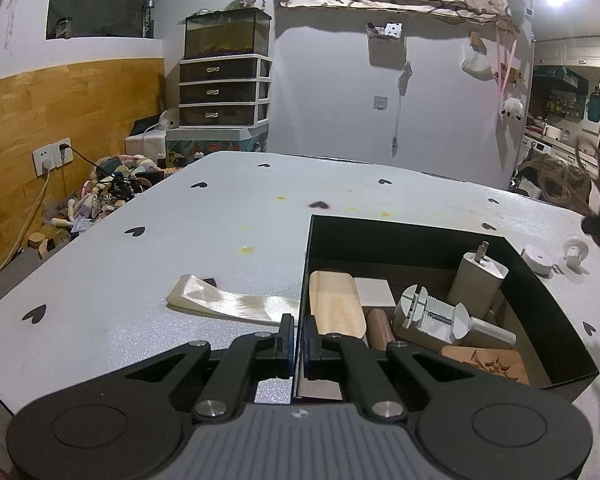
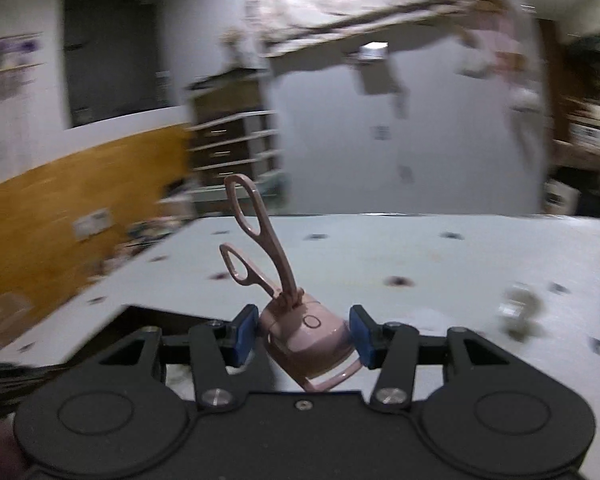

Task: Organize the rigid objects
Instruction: 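Carry the pink device into the black box and open the right tool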

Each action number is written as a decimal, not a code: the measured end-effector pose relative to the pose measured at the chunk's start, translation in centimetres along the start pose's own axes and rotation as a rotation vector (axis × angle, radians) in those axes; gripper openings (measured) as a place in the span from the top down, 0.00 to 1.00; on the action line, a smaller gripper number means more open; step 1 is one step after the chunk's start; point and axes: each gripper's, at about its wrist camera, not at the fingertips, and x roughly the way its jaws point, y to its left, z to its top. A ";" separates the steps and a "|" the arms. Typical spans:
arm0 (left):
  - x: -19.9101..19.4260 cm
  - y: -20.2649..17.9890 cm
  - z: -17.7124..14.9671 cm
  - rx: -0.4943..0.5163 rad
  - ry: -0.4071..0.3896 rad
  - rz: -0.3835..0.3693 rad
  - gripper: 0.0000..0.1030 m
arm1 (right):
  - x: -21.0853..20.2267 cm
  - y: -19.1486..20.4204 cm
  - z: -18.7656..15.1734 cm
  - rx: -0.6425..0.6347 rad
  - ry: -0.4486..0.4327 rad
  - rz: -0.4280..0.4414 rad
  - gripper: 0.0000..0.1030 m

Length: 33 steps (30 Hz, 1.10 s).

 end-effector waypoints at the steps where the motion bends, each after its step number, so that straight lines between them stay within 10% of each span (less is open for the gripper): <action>1: 0.0 0.0 0.0 0.001 0.000 0.000 0.97 | 0.4 0.7 0.2 -0.019 0.011 0.027 0.51; 9: 0.0 0.2 0.0 -0.004 -0.003 -0.004 0.97 | 5.2 6.4 0.1 -0.146 0.122 0.084 0.51; 14: 0.1 0.2 -0.1 -0.005 -0.003 -0.008 0.97 | 7.9 8.9 -1.0 -0.270 0.181 -0.026 0.51; 33: 1.0 0.4 -0.2 -0.014 0.008 -0.018 0.97 | 7.2 8.4 -1.6 -0.309 0.233 -0.092 0.36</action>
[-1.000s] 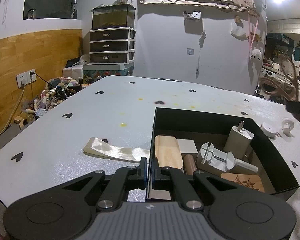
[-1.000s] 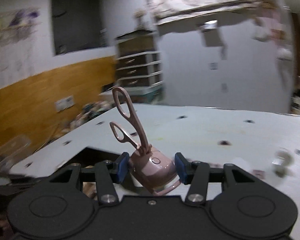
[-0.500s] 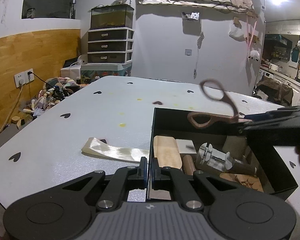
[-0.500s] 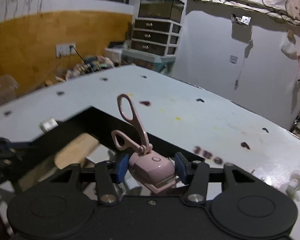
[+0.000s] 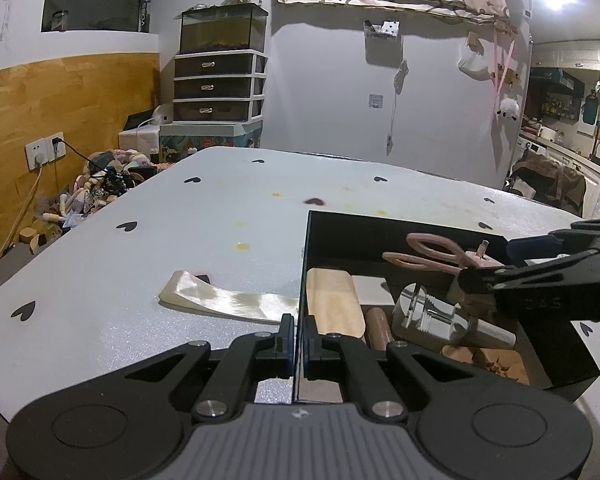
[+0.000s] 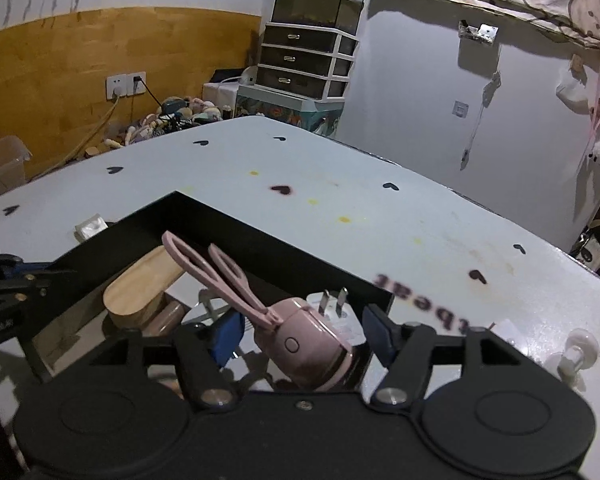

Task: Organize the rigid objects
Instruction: 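Carry the pink device into the black box and open the right tool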

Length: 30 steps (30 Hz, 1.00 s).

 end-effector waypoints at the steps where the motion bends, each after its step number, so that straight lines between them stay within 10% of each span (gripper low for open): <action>1: 0.0 0.0 0.0 0.000 0.000 0.001 0.97 | -0.2 0.0 0.0 0.001 -0.002 0.001 0.35; 7: 0.1 -0.1 0.0 0.001 0.000 0.007 0.97 | -0.5 -0.3 0.1 0.021 -0.016 -0.004 0.38; 15: 0.0 -0.2 0.0 0.001 -0.003 0.008 0.97 | 0.4 0.6 0.8 0.027 -0.002 0.083 0.81; 30: -0.4 -0.2 0.0 -0.002 -0.007 -0.002 0.97 | 0.8 0.7 1.2 0.076 0.014 0.071 0.76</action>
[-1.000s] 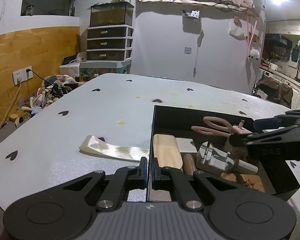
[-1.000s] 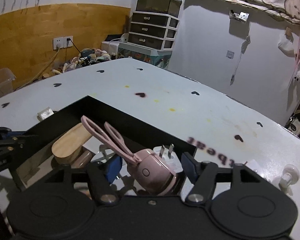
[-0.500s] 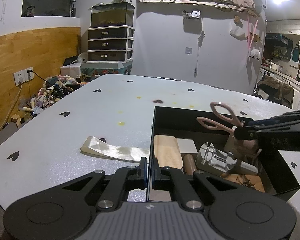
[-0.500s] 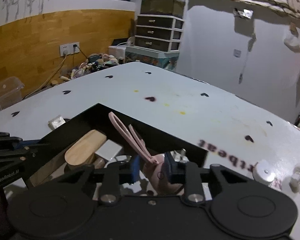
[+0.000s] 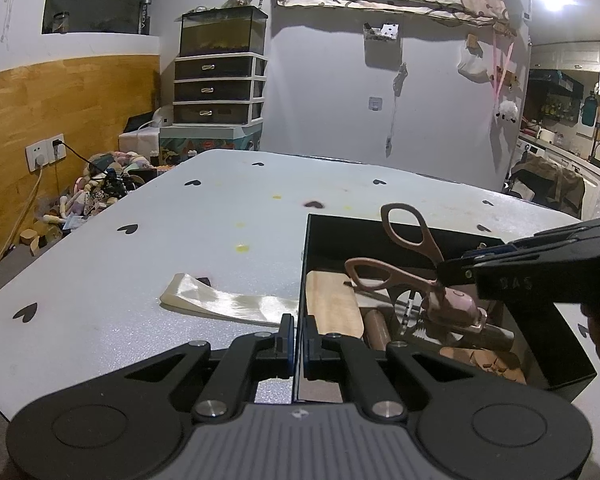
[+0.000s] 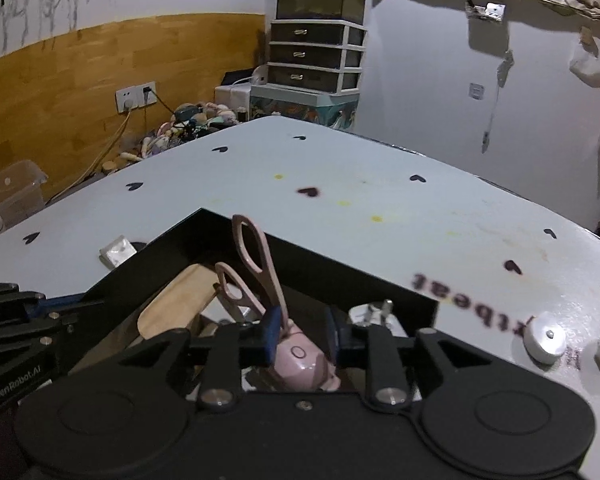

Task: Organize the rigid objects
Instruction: 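Carry the pink device into the black box and open the right tool, then move the right tool to the white round tape measure and grasp it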

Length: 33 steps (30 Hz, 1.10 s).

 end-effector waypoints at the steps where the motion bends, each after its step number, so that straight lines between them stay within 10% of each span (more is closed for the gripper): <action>1: 0.0 0.0 0.0 0.000 0.000 0.000 0.97 | -0.2 -0.2 0.0 0.002 -0.004 0.000 0.76; 8: 0.0 0.0 0.0 0.000 0.000 0.001 0.97 | -1.9 -1.4 -0.5 0.032 -0.024 0.023 0.68; 24: 0.1 0.2 0.1 -0.001 0.000 0.002 0.97 | -6.8 -4.8 -3.6 0.114 -0.122 0.042 0.03; 33: 0.1 0.3 0.1 0.001 -0.001 0.005 0.97 | -7.6 -8.8 -6.5 0.173 -0.140 -0.105 0.00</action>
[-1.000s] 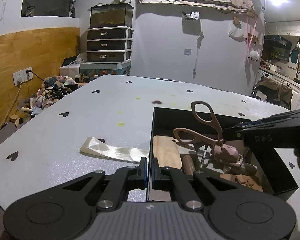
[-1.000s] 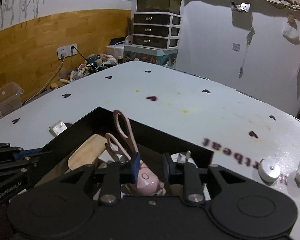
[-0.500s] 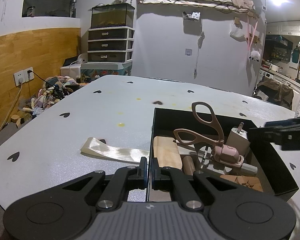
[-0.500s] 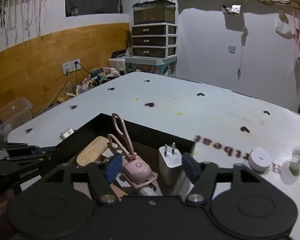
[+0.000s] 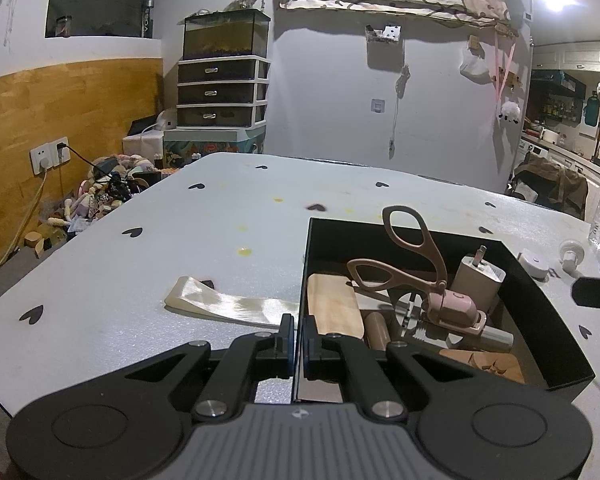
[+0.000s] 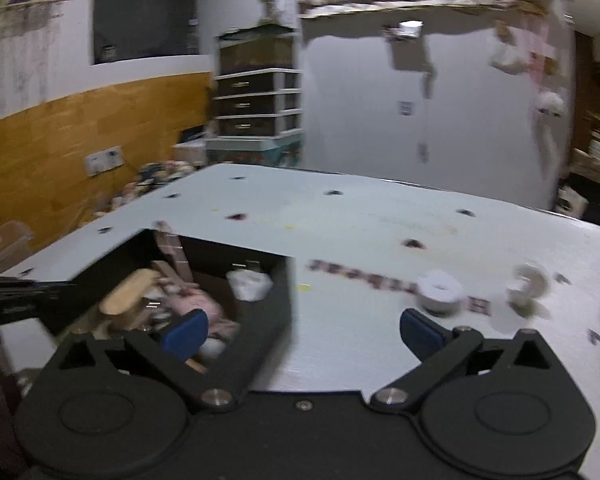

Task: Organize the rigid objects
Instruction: 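Move the right tool to the white round tape measure and grasp it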

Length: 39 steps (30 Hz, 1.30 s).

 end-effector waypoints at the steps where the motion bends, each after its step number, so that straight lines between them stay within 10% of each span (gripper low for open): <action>1: 0.0 0.0 0.0 0.000 0.000 0.001 0.97 | 0.1 -0.7 -0.2 0.009 -0.002 -0.021 0.00; 11: 0.1 0.5 0.3 0.000 -0.003 0.009 0.97 | 4.6 -7.5 -1.2 0.075 0.071 -0.226 0.00; 39: -0.9 0.7 -0.7 0.015 -0.004 0.006 0.97 | 15.5 -8.2 1.3 0.097 0.108 -0.237 0.48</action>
